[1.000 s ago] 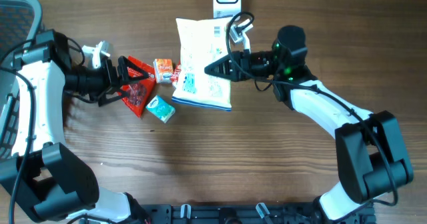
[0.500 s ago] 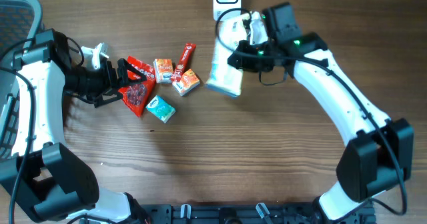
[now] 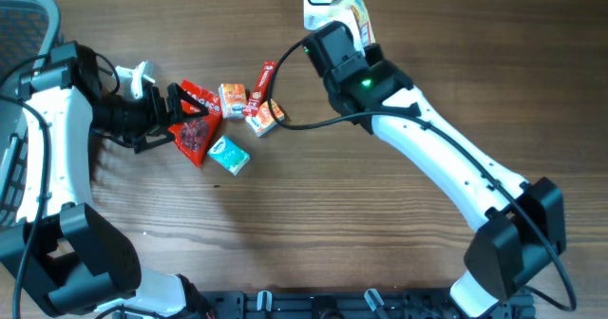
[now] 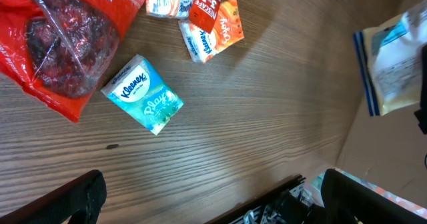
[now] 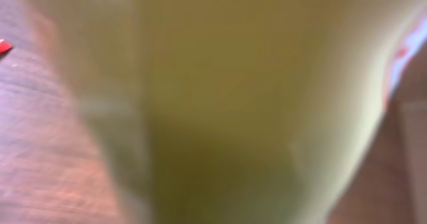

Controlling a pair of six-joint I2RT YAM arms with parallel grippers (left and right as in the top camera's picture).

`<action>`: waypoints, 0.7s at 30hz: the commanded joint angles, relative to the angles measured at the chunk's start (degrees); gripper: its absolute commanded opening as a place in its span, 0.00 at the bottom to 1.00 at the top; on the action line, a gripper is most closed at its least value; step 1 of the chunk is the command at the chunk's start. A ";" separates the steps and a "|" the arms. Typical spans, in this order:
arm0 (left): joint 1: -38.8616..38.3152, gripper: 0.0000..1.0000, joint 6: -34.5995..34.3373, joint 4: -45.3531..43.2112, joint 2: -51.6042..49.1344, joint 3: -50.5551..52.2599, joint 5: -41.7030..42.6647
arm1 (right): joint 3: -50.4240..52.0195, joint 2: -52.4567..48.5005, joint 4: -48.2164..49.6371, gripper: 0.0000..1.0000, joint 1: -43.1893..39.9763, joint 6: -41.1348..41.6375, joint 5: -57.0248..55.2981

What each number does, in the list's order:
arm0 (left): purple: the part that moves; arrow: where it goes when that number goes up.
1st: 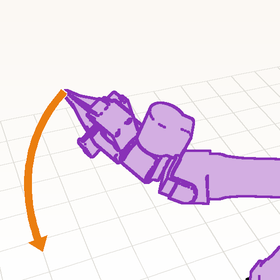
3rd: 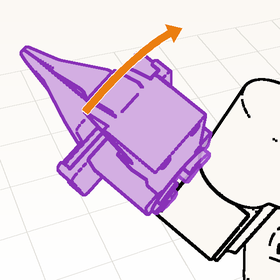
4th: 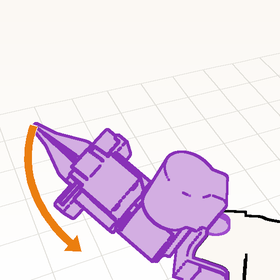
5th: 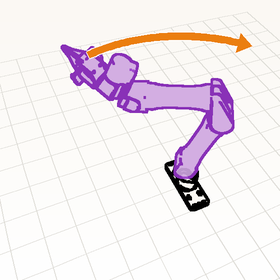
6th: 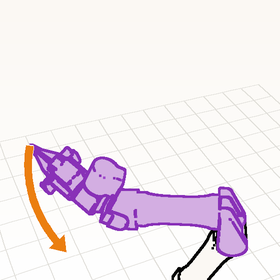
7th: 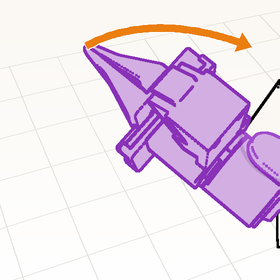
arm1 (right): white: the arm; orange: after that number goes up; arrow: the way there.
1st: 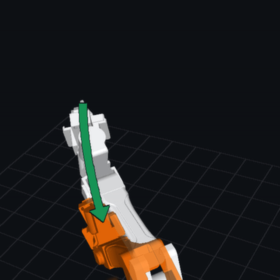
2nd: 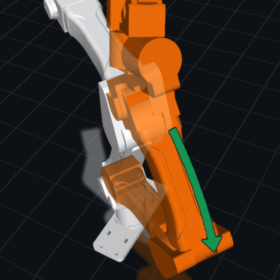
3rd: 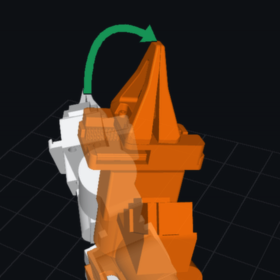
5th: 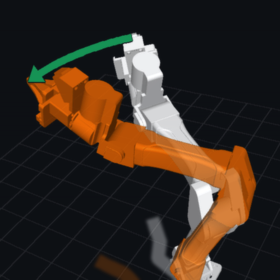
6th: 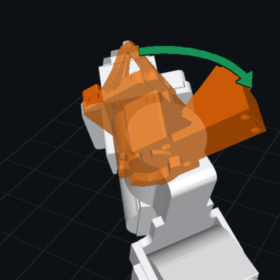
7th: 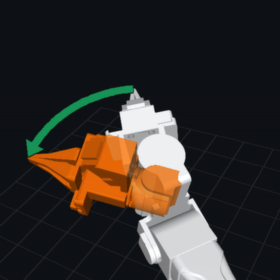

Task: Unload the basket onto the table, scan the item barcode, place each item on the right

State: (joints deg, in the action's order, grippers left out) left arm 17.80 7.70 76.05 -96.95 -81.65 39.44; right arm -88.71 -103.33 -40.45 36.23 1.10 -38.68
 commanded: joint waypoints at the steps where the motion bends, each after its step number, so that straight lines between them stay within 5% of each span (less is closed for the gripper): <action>1: 0.00 1.00 0.90 -0.17 0.50 -0.22 -0.15 | -0.81 -2.62 4.46 0.05 1.09 -8.94 -6.99; 6: 0.00 1.00 0.90 -0.17 0.50 -0.22 -0.15 | -0.81 -6.97 17.55 0.04 1.09 -21.22 -13.33; 11: 0.00 1.00 0.90 -0.17 0.50 -0.22 -0.15 | -0.81 -14.97 49.05 0.04 1.01 -55.87 -21.33; 17: 0.00 1.00 0.90 -0.17 0.50 -0.22 -0.15 | -0.81 -26.93 83.73 0.04 -2.21 -84.39 -14.27; 21: 0.00 1.00 0.90 -0.17 0.50 -0.22 -0.15 | -0.83 -31.23 85.24 0.05 -5.84 -87.97 -8.57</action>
State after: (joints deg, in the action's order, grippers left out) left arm 17.80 7.70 75.88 -96.95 -81.65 39.00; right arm -88.77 -130.30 43.09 34.26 -75.29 -52.84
